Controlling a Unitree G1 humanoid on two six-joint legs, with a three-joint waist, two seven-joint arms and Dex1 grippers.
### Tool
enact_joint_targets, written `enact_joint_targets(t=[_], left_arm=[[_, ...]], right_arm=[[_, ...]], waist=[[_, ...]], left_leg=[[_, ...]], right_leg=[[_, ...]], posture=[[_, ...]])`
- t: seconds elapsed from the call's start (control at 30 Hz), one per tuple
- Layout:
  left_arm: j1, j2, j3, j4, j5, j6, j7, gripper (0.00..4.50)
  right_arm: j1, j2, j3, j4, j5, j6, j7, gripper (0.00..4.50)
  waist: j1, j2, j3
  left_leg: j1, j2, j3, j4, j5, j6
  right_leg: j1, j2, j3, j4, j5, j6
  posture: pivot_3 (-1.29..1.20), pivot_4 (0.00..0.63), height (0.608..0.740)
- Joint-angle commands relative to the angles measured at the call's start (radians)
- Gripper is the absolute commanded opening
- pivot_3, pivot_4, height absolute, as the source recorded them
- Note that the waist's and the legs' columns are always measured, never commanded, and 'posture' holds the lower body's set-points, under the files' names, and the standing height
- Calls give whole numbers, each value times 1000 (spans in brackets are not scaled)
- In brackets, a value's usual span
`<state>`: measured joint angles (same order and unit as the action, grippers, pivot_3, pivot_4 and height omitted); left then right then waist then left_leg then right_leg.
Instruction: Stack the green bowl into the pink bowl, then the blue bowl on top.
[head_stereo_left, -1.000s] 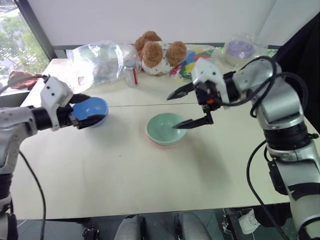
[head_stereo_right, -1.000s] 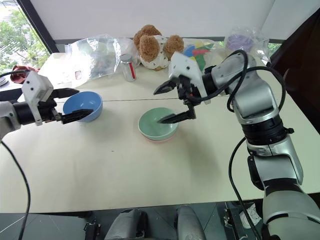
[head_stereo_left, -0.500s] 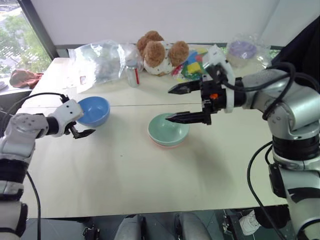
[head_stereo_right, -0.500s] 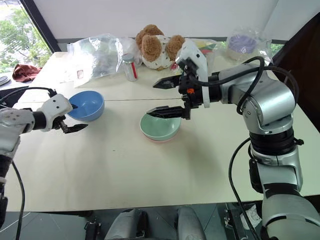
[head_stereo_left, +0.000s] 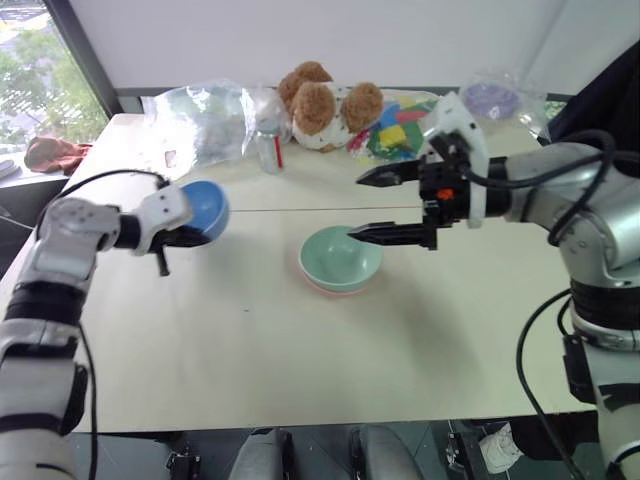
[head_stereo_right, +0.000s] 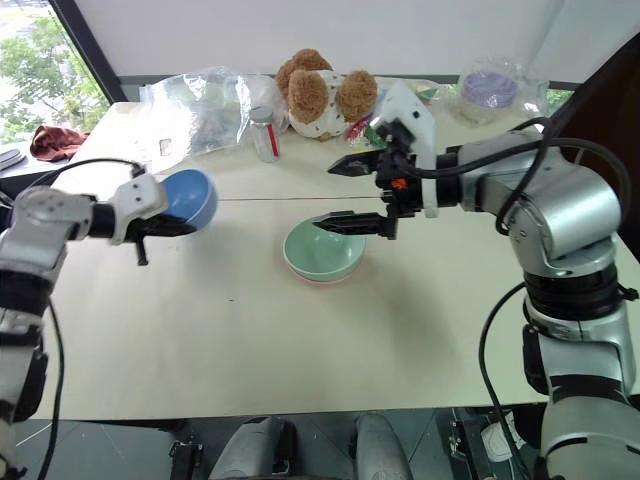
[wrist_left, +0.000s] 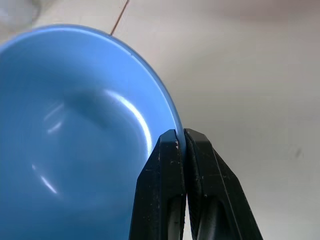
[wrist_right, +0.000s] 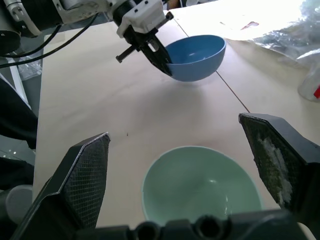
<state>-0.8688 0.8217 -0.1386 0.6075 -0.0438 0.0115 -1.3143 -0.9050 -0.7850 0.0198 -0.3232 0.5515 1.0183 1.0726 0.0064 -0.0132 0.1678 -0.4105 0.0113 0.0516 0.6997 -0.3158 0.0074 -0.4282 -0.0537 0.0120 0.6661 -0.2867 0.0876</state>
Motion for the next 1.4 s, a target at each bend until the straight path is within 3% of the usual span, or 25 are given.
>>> enact_joint_targets(t=[0.03, 0.2, 0.37, 0.6, 0.8, 0.97, 1.13, 1.27, 1.4], left_arm=[[-107, -33, 5, -55, -62, 1, -103, 49], [-218, -140, -24, -132, -140, 47, -257, 49], [-277, -194, -204, -197, -263, 47, -300, 49], [-361, -238, -430, -42, -292, -112, -300, 49], [-379, -266, -530, 41, -292, -151, -300, 49], [-365, -269, -553, 38, -305, -121, -300, 1906], [-379, -265, -447, 29, -347, -52, -300, 4465], [-386, -229, -330, -1, -373, 16, -300, 4465], [-347, -120, -188, -75, -372, 137, -292, 4465]], right_arm=[[48, -64, -94, -64, 50, 29, -19, 4500], [178, -174, -167, -136, 84, 55, -30, 4500], [325, -271, -256, -211, 110, 76, -51, 4500], [442, -302, -348, -289, 141, 96, -127, 4500], [498, -309, -408, -330, 183, 119, -179, 4500], [522, -318, -421, -332, 199, 111, -202, 4500], [523, -325, -403, -321, 201, 88, -212, 4500], [514, -333, -379, -300, 196, 59, -207, 4500], [503, -345, -347, -269, 186, 21, -194, 4500]], waist=[[2, 0, 0], [5, 0, 0], [1, 0, 0], [-17, 0, 0], [-17, 0, 0], [-16, 0, 0], [-17, 0, 0], [-20, 0, 0], [-23, 0, 0]], left_leg=[[0, 0, 0, 0, 0, 1], [0, 1, 0, -1, -1, 1], [0, 1, 0, 0, -1, 1], [2, 3, 0, 0, 0, 1], [1, 3, 0, 0, 0, 1], [1, 3, 0, 0, 0, 1], [1, 3, 0, 0, 0, 1], [1, 3, 0, 0, 0, 1], [1, 3, 0, 0, 0, 1]], right_leg=[[0, 0, 0, 0, 0, 0], [0, 2, 1, 0, 0, 0], [0, 2, 4, -1, 0, 0], [0, 5, 6, 0, 0, 0], [0, 6, 6, 0, 0, 0], [0, 6, 6, 0, 0, 0], [0, 6, 6, -1, 0, 0], [0, 6, 6, -1, 0, 0], [0, 7, 6, 0, 0, 0]], posture=[[0, 150, 740], [0, 150, 740], [0, 150, 740], [0, 150, 740], [0, 150, 740], [0, 150, 740], [0, 150, 740], [0, 150, 740], [0, 150, 740]])
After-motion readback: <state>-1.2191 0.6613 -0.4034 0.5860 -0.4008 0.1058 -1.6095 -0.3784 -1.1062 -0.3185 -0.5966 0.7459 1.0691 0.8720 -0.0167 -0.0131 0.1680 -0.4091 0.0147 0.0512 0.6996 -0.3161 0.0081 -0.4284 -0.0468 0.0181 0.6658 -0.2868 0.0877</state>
